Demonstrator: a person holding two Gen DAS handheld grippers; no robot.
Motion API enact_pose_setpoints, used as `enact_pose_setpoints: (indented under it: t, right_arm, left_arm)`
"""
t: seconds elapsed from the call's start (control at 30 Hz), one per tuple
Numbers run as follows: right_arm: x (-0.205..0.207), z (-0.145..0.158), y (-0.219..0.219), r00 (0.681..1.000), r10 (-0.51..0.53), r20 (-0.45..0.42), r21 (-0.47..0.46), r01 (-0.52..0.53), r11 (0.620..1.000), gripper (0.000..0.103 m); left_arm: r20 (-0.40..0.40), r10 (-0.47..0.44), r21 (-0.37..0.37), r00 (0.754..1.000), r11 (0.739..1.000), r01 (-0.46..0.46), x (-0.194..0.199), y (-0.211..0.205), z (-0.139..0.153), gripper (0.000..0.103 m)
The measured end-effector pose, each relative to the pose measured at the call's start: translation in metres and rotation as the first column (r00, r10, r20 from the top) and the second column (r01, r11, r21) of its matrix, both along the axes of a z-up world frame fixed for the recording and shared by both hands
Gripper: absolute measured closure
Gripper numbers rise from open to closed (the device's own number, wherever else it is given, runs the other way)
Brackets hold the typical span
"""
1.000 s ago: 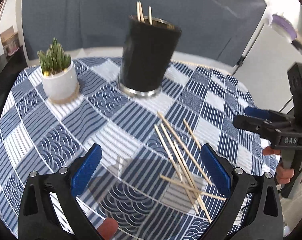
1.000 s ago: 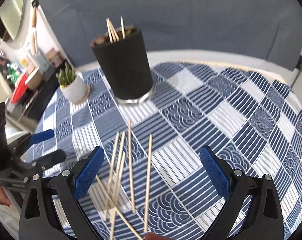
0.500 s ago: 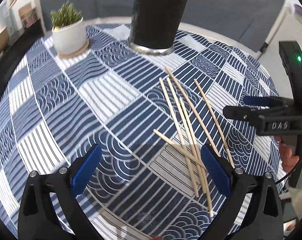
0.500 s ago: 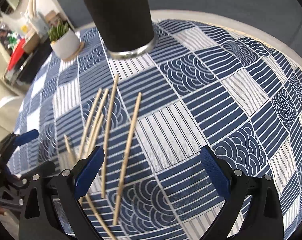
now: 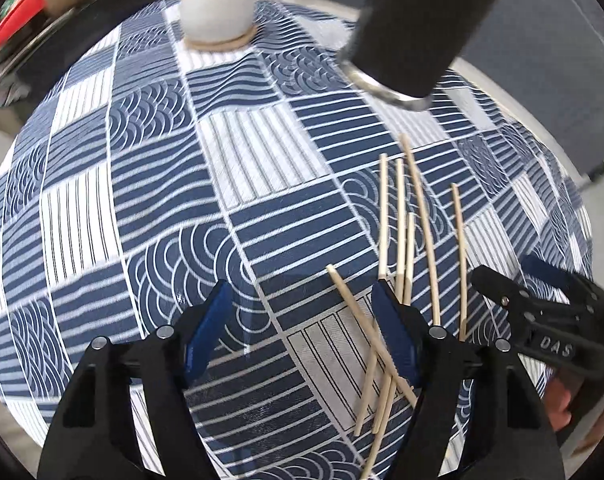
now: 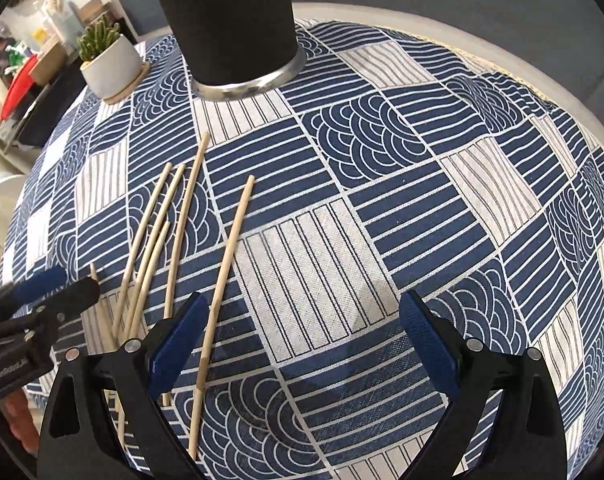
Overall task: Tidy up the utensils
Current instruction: 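Close the left gripper on one stick while the right gripper closes on another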
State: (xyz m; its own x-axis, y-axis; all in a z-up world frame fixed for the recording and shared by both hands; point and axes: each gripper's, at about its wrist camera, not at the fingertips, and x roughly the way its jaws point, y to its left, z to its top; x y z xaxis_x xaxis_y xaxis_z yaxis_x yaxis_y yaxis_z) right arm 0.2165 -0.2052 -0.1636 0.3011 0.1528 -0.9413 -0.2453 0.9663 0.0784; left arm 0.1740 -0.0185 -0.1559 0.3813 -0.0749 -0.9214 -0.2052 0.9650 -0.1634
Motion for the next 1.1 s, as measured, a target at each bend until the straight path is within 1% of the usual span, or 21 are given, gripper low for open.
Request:
enact_pose_setpoints:
  t: [0.1,0.2,0.23,0.27,0.3,0.33,0.37,0.4,0.43,0.47,0.6,0.7,0.73,0.77,0.8,0.9,0.93,0.97,1.0,1.03,1.1]
  right_arm:
    - [0.001,-0.002,0.006,1.000,0.007,-0.004,-0.022,-0.007,1.000,0.016]
    - [0.000,0.002,0.010,1.000,0.005,-0.014,-0.015,-0.006,1.000,0.030]
    - [0.000,0.002,0.010,1.000,0.005,-0.014,-0.015,-0.006,1.000,0.039]
    - [0.000,0.004,0.010,1.000,0.004,-0.020,-0.010,-0.004,1.000,0.052]
    - [-0.001,0.007,0.010,1.000,-0.009,-0.017,-0.047,0.008,0.999,0.060]
    - [-0.004,0.007,0.009,1.000,-0.013,-0.004,-0.077,0.013,0.997,0.079]
    - [-0.003,0.007,0.006,1.000,-0.014,-0.006,-0.069,0.014,0.998,0.085]
    - [-0.001,0.008,0.003,1.000,-0.020,-0.009,-0.069,0.019,0.997,0.087]
    - [0.000,0.008,0.001,1.000,-0.025,-0.009,-0.076,0.024,0.997,0.098]
    - [0.002,0.008,-0.004,0.999,-0.033,-0.015,-0.068,0.031,0.997,0.101]
    - [0.008,0.008,-0.021,0.997,-0.059,-0.054,0.014,0.060,0.998,0.102]
    - [0.008,0.008,-0.030,0.996,-0.062,-0.063,0.065,0.066,0.996,0.102]
    - [0.008,0.010,-0.032,0.996,-0.054,-0.066,0.105,0.061,0.993,0.102]
    - [0.004,0.013,-0.033,0.996,-0.052,-0.067,0.124,0.060,0.991,0.098]
    - [0.002,0.015,-0.033,0.997,-0.045,-0.066,0.140,0.054,0.989,0.098]
    - [-0.002,0.020,-0.023,0.998,-0.015,-0.057,0.138,0.023,0.990,0.097]
    - [-0.002,0.020,-0.023,0.998,-0.015,-0.057,0.138,0.023,0.990,0.093]
    - [-0.002,0.021,-0.013,0.999,0.008,-0.053,0.120,-0.002,0.993,0.079]
    - [-0.003,0.021,-0.010,0.999,0.015,-0.049,0.118,-0.009,0.993,0.074]
    - [-0.004,0.021,-0.007,0.999,0.019,-0.042,0.110,-0.014,0.994,0.070]
    - [-0.005,0.018,0.001,0.999,0.030,-0.044,0.082,-0.026,0.996,0.069]
  left_arm:
    - [-0.028,0.002,0.059,1.000,0.998,0.000,0.001,-0.011,0.000,0.039]
    - [-0.059,0.030,0.123,0.998,0.992,-0.023,0.001,-0.020,-0.001,0.047]
    - [-0.068,0.045,0.141,0.997,0.989,-0.035,0.000,-0.020,-0.001,0.055]
    - [-0.076,0.059,0.156,0.995,0.987,-0.046,0.000,-0.020,0.000,0.060]
    - [-0.083,0.071,0.149,0.994,0.987,-0.058,0.000,-0.019,0.000,0.062]
    - [-0.090,0.084,0.148,0.992,0.987,-0.070,0.000,-0.018,0.001,0.071]
    - [-0.093,0.091,0.141,0.991,0.987,-0.077,0.000,-0.017,0.001,0.079]
    - [-0.098,0.098,0.138,0.990,0.987,-0.084,0.000,-0.016,0.001,0.083]
    - [-0.101,0.103,0.129,0.989,0.988,-0.090,0.000,-0.015,0.001,0.087]
    - [-0.103,0.106,0.121,0.989,0.988,-0.093,-0.001,-0.013,0.001,0.090]
    - [-0.108,0.115,0.062,0.987,0.992,-0.109,-0.004,0.000,0.002,0.098]
    - [-0.114,0.111,0.014,0.987,0.994,-0.110,-0.006,0.010,0.003,0.099]
    - [-0.116,0.109,0.012,0.987,0.994,-0.109,-0.007,0.012,0.003,0.099]
    - [-0.117,0.110,0.015,0.987,0.994,-0.109,-0.009,0.016,0.004,0.099]
    - [-0.119,0.110,0.017,0.987,0.994,-0.109,-0.010,0.019,0.004,0.099]
    - [-0.122,0.109,0.017,0.987,0.994,-0.107,-0.016,0.025,0.006,0.099]
    - [-0.123,0.106,0.022,0.987,0.994,-0.104,-0.018,0.026,0.006,0.099]
    - [-0.122,0.103,0.030,0.987,0.995,-0.100,-0.019,0.027,0.007,0.099]
    - [-0.118,0.099,0.037,0.988,0.995,-0.096,-0.021,0.028,0.009,0.099]
    - [-0.117,0.097,0.040,0.988,0.995,-0.093,-0.020,0.028,0.009,0.099]
    - [-0.108,0.085,0.049,0.991,0.996,-0.080,-0.020,0.029,0.012,0.099]
